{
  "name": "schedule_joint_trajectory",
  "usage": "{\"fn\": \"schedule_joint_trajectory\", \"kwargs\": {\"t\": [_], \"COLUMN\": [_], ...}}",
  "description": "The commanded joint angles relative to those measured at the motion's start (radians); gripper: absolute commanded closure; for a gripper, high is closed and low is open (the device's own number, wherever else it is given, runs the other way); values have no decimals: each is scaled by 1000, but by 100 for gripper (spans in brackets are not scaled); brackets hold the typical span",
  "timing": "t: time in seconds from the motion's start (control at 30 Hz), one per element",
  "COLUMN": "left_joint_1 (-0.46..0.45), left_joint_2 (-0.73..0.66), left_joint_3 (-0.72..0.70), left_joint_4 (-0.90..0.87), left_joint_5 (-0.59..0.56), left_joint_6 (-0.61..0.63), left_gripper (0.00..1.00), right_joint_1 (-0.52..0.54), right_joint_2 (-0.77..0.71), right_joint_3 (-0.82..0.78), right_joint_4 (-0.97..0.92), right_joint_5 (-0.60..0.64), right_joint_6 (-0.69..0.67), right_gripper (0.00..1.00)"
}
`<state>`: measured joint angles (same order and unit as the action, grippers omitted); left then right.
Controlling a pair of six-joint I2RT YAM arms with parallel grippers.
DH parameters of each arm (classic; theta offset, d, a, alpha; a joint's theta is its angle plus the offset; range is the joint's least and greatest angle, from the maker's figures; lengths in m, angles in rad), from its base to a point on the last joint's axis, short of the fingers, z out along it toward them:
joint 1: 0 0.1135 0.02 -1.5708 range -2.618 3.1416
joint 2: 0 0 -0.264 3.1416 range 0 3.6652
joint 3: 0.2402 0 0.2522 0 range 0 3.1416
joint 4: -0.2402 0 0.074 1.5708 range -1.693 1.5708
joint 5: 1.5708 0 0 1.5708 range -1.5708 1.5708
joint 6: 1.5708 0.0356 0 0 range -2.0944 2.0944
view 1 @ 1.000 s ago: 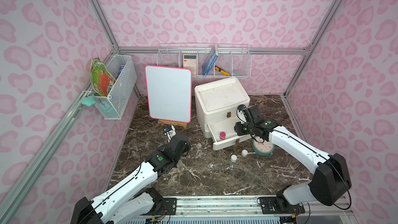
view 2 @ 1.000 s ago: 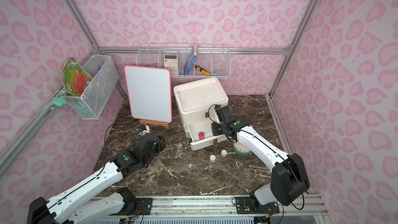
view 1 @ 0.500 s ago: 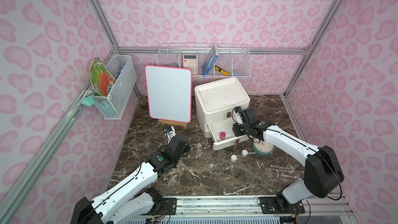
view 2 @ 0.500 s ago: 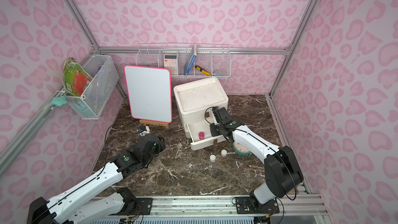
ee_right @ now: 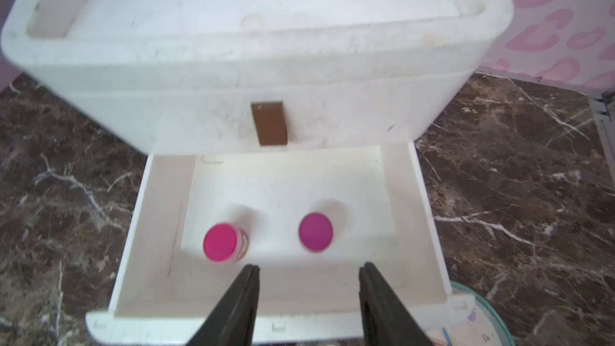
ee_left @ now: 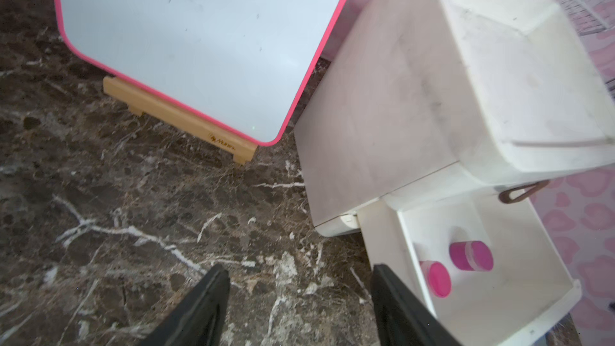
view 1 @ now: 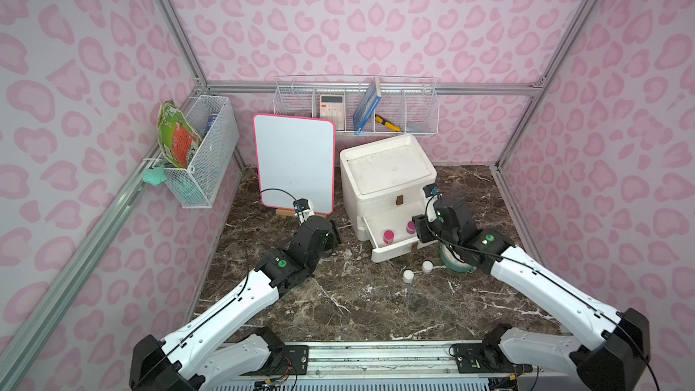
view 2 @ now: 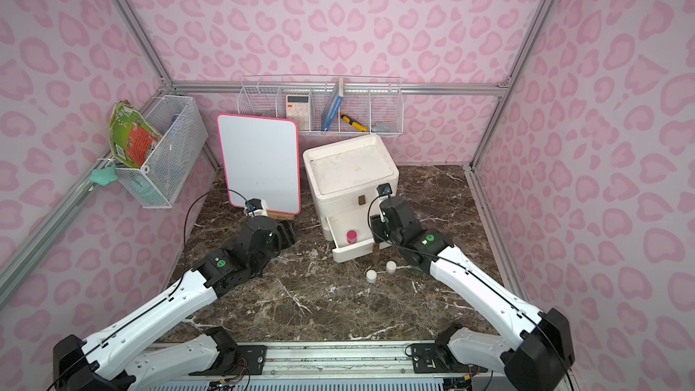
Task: Put the paint cans in the drawer according to color
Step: Place the paint can in the drawer, then close the drawer in the storage box.
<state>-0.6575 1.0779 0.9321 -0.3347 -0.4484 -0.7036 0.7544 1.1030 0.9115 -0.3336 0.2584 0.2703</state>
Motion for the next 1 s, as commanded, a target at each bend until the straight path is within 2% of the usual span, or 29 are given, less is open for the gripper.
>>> {"fn": "schedule_joint_trajectory", "kwargs": {"t": [0.0, 0.1, 0.13, 0.23, 0.33, 0.47, 0.6, 0.8, 0.97], "left_joint_1": [25, 52, 58, 76, 99, 122, 132, 182, 191], "left_joint_2": [68, 150, 175, 252, 328, 428, 501, 573, 610], "left_joint_3": [115, 253, 284, 350, 425, 503, 563, 597, 641], "left_joint_4": [45, 21, 22, 58, 35, 19, 15, 13, 9], "left_joint_5": [14, 37, 42, 12, 36, 107, 121, 170, 188], "left_joint_6": [81, 102, 102, 90, 73, 73, 72, 18, 36], "left_gripper": [28, 24, 23, 21, 20, 17, 16, 20, 23], "right_joint_1": [140, 320, 350, 364, 360, 296, 150, 70, 61], "right_joint_2": [-141, -269, -295, -347, -369, -382, -371, -301, -211], "right_joint_3": [-148, -310, -352, -456, -548, -650, -700, -700, -677], "right_joint_4": [195, 369, 397, 428, 457, 532, 599, 693, 747], "right_joint_5": [150, 296, 327, 339, 342, 293, 130, 31, 2], "right_joint_6": [-82, -151, -148, -75, -19, 54, 109, 47, -5], "right_gripper": [48, 46, 45, 42, 40, 38, 37, 37, 38]}}
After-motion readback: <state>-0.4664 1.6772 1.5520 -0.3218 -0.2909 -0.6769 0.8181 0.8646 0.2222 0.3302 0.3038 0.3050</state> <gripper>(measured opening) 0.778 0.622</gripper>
